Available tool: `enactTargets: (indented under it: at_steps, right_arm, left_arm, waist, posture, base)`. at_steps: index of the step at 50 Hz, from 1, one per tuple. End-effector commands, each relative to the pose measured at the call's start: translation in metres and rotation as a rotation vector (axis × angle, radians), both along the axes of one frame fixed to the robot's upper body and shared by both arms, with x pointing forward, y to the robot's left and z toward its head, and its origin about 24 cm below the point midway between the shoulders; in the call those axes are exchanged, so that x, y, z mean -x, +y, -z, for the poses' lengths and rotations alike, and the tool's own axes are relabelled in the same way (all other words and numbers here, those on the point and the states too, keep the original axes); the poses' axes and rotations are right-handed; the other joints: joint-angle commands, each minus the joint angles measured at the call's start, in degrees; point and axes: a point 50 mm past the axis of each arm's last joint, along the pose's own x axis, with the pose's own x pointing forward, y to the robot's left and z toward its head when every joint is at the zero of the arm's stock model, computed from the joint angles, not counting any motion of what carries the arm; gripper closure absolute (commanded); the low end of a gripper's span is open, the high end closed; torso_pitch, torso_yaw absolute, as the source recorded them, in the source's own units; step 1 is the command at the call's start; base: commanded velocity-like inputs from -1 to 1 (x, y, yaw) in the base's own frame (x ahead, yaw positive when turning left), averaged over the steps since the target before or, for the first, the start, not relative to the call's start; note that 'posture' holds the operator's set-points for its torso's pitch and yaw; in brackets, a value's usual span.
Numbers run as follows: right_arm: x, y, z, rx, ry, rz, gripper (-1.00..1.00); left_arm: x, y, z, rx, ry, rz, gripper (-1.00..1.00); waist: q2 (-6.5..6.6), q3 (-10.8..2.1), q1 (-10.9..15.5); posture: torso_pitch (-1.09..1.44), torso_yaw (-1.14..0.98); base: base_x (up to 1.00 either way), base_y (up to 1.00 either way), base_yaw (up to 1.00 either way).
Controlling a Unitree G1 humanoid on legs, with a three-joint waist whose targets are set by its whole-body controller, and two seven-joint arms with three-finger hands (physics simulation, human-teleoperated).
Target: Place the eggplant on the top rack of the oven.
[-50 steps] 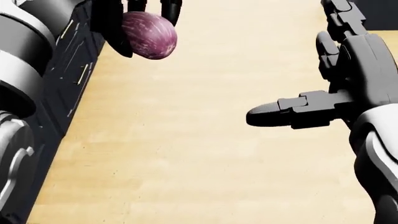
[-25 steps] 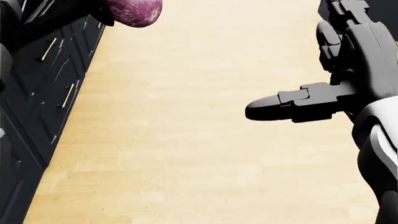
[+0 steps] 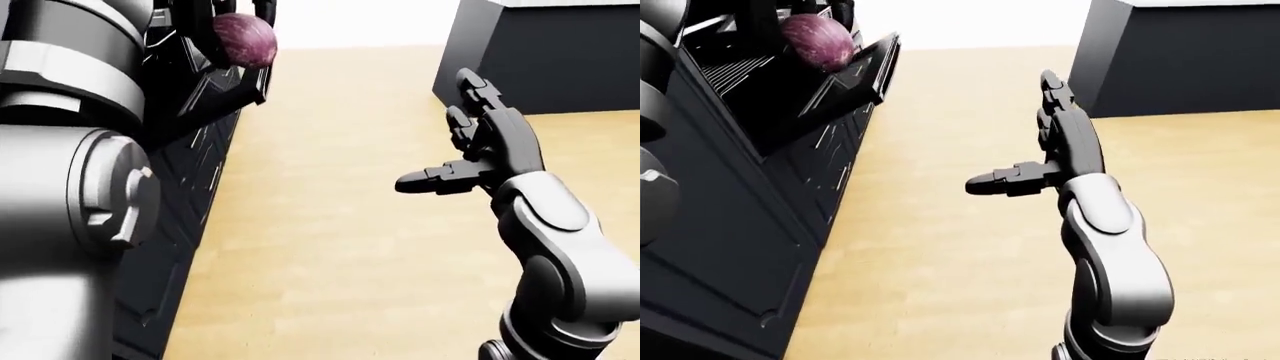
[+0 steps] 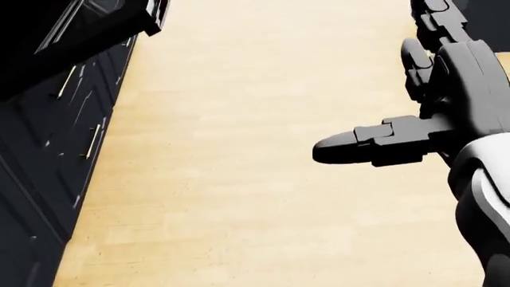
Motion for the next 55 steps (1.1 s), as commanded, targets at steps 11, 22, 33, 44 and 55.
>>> enactTargets:
  at_steps: [11,22,33,44,55]
  right_arm:
    - [0.004,-0.004,-0.019,0.009,-0.108,0.036,-1.00]
    - [0.003,-0.003,-0.016,0.009,-0.103,0.032,-1.00]
    - [0.002,-0.002,-0.017,0.011,-0.102,0.028,-1.00]
    - [-0.001,-0.001,-0.016,0.006,-0.106,0.021,-1.00]
    - [-0.002,-0.006,-0.010,-0.002,-0.100,0.019,-1.00]
  left_arm:
    - [0.014,-0.010,-0.031,0.016,-0.123,0.042,1.00]
    - [0.016,-0.009,-0.035,0.013,-0.132,0.037,1.00]
    - [0.017,-0.008,-0.037,0.014,-0.139,0.033,1.00]
    - [0.019,-0.010,-0.042,0.015,-0.148,0.037,1.00]
    - [0.020,-0.015,-0.044,0.012,-0.158,0.044,1.00]
  waist:
    - [-6.10,-1.40,0.0]
    - [-1.20,-1.57,-0.6]
    - [-3.00,-0.68,-1.0]
    - [-5.64,-2.54,-0.2]
    - [0.24,-1.49,-0.1]
  posture:
    - [0.00,0.00]
    - [0.00,0.00]
    - [0.00,0.00]
    - [0.00,0.00]
    - [0.00,0.00]
  base:
    - [0.08,0.47,0.00]
    - [0.08,0.49,0.00]
    - [0.06,0.51,0.00]
    - [0.06,0.48,0.00]
    - [0.09,0.16,0.00]
